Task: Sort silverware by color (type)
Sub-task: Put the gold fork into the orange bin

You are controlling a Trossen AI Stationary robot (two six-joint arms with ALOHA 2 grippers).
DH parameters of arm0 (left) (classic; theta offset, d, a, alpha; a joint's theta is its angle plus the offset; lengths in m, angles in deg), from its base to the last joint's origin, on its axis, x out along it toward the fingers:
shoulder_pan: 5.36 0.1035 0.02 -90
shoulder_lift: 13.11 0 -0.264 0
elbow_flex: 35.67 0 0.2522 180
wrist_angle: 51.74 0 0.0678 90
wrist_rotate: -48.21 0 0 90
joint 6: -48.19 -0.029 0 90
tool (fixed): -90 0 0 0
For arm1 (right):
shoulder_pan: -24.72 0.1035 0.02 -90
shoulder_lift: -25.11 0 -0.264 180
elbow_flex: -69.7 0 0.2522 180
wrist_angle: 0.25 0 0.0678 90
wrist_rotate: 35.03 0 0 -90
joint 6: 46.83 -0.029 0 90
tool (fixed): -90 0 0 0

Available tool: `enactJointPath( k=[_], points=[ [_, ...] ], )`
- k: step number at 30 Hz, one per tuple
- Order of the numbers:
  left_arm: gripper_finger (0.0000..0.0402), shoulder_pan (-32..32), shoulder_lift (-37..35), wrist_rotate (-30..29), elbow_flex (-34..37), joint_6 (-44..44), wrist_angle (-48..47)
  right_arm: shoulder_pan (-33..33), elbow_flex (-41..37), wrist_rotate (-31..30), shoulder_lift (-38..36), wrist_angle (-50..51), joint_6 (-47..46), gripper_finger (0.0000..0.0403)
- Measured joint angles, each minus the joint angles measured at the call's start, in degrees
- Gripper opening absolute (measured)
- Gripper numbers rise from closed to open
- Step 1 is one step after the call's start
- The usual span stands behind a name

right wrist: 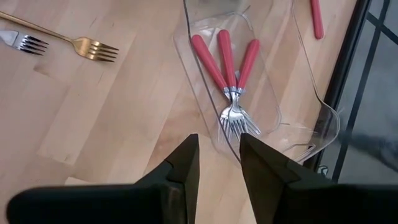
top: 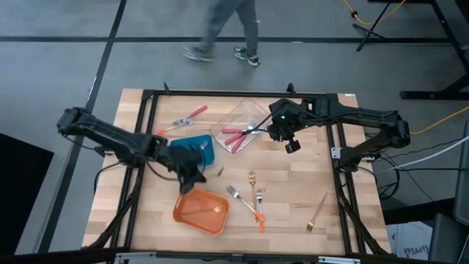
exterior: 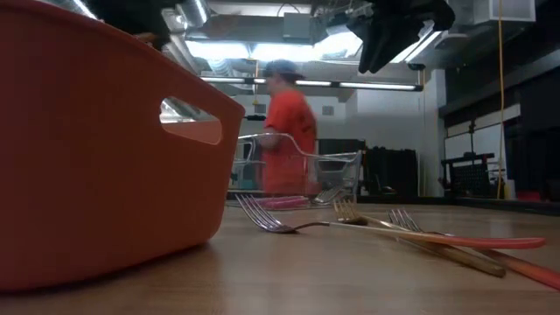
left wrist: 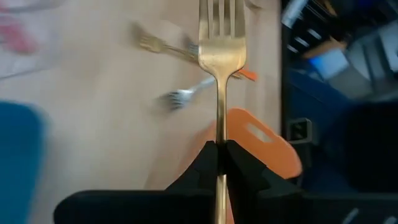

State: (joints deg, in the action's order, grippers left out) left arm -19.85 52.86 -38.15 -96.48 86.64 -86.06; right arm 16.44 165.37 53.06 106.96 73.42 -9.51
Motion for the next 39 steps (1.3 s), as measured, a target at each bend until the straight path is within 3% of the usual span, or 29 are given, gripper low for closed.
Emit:
enactJointPath(
  k=[4,13,39],
  points=[
    [0.0008,-5.05,4.44,0.02,0.00,0.01,4.61,0.00,0.00,0.00,0.00,0.01,0.00,0.0105],
    [0.0008,-11.59,11.33,0.43,0.00,1.65,5.18,0.00,0.00,0.00,0.02,0.01,0.00,0.0105],
    [0.0008,-13.43,26.30,1.46,-0.03,1.09,5.00,0.00,0.00,0.02,0.04,0.01,0.02,0.0105]
  ],
)
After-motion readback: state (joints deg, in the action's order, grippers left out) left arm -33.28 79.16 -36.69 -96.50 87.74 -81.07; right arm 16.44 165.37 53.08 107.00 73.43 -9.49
